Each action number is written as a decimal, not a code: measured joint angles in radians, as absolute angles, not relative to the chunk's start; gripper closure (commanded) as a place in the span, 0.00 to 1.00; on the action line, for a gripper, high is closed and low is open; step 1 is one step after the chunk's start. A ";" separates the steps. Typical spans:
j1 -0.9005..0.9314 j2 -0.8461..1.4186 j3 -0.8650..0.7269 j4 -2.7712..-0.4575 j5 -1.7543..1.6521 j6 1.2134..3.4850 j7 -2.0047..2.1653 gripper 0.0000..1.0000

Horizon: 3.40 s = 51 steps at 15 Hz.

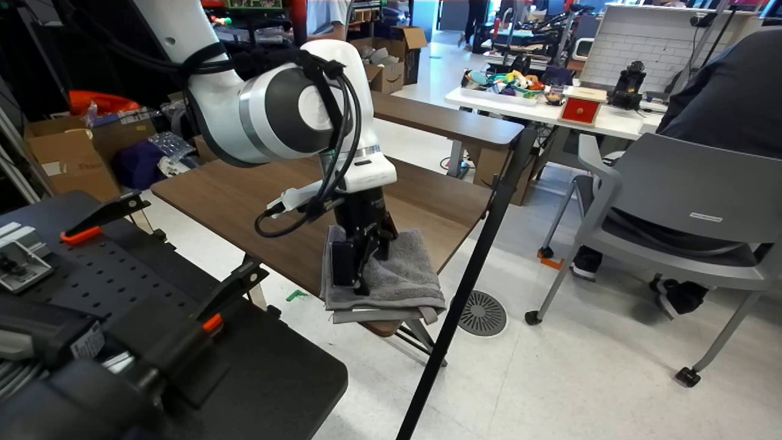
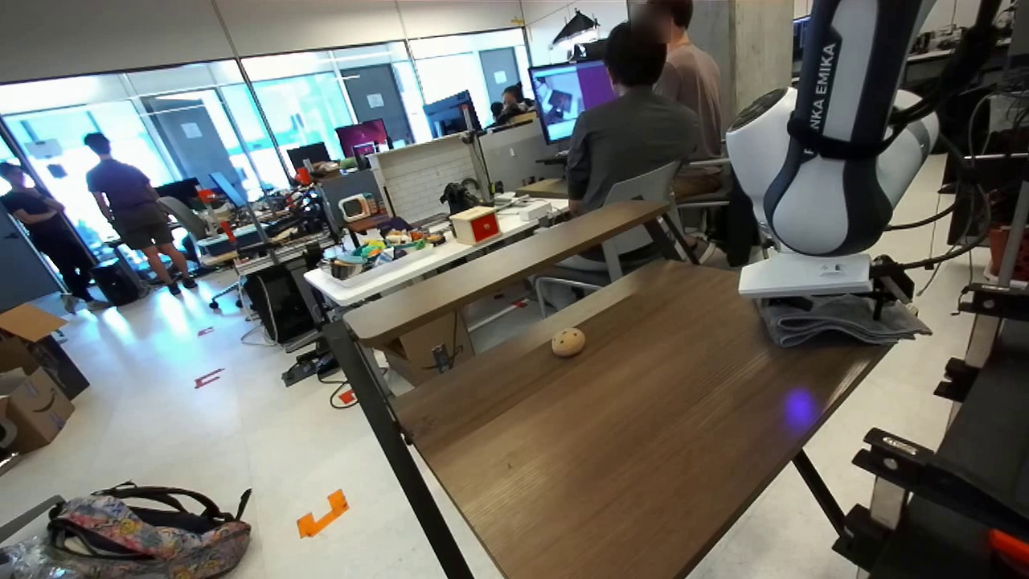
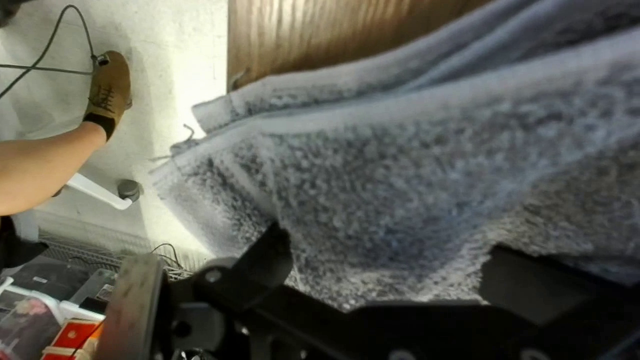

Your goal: Use the towel to wipe the table, then move the brown object closer to you

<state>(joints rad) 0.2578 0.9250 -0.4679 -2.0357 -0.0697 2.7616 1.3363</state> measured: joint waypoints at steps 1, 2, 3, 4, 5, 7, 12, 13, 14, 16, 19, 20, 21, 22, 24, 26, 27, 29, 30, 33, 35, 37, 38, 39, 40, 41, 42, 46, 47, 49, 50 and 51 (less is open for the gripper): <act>0.262 0.925 -0.467 -2.044 -0.070 2.790 1.334 0.00; 0.266 0.923 -0.462 -2.055 -0.070 2.825 1.329 0.00; 0.271 0.919 -0.453 -2.068 -0.070 2.862 1.323 0.00; 0.275 0.911 -0.437 -2.084 -0.068 2.900 1.316 0.00; 0.281 0.902 -0.416 -2.101 -0.065 2.938 1.310 0.00; 0.298 0.873 -0.361 -2.148 -0.053 3.005 1.287 0.00; 0.355 0.790 -0.192 -2.263 0.028 3.065 1.208 0.00; 0.364 0.783 -0.177 -2.273 0.038 3.065 1.199 0.00; 0.370 0.780 -0.171 -2.278 0.044 3.065 1.194 0.00; 0.370 0.780 -0.170 -2.280 0.044 3.066 1.189 0.00; 0.371 0.787 -0.198 -2.250 0.079 3.015 1.176 0.00; 0.371 0.794 -0.219 -2.228 0.086 2.986 1.176 0.00; 0.370 0.804 -0.240 -2.206 0.086 2.962 1.176 0.00; 0.370 0.814 -0.255 -2.187 0.086 2.952 1.176 0.00; 0.372 0.826 -0.264 -2.168 0.086 2.949 1.176 0.00; 0.384 0.826 -0.257 -2.169 0.086 2.958 1.176 0.00; 0.396 0.825 -0.249 -2.173 0.086 2.971 1.176 0.00; 0.435 0.816 -0.223 -2.196 0.086 3.012 1.177 0.00; 0.462 0.809 -0.208 -2.215 0.087 3.039 1.178 0.00; 0.574 0.790 -0.176 -2.277 0.106 3.130 1.187 0.00; 0.656 0.788 -0.171 -2.307 0.147 3.197 1.191 0.00; 0.709 0.793 -0.175 -2.308 0.206 3.242 1.191 0.00; 0.717 0.797 -0.181 -2.301 0.235 3.253 1.190 0.00; 0.715 0.801 -0.192 -2.290 0.260 3.258 1.190 0.00; 0.704 0.807 -0.208 -2.274 0.281 3.258 1.189 0.00; 0.681 0.815 -0.224 -2.255 0.299 3.258 1.187 0.00; 0.649 0.824 -0.240 -2.236 0.310 3.257 1.184 0.00; 0.491 0.878 -0.288 -2.145 0.325 3.223 1.179 0.00; 0.465 0.891 -0.294 -2.122 0.325 3.214 1.179 0.00; 0.446 0.906 -0.296 -2.093 0.325 3.206 1.180 0.00; 0.448 0.911 -0.294 -2.085 0.326 3.206 1.182 0.00; 0.455 0.913 -0.290 -2.079 0.326 3.206 1.187 0.00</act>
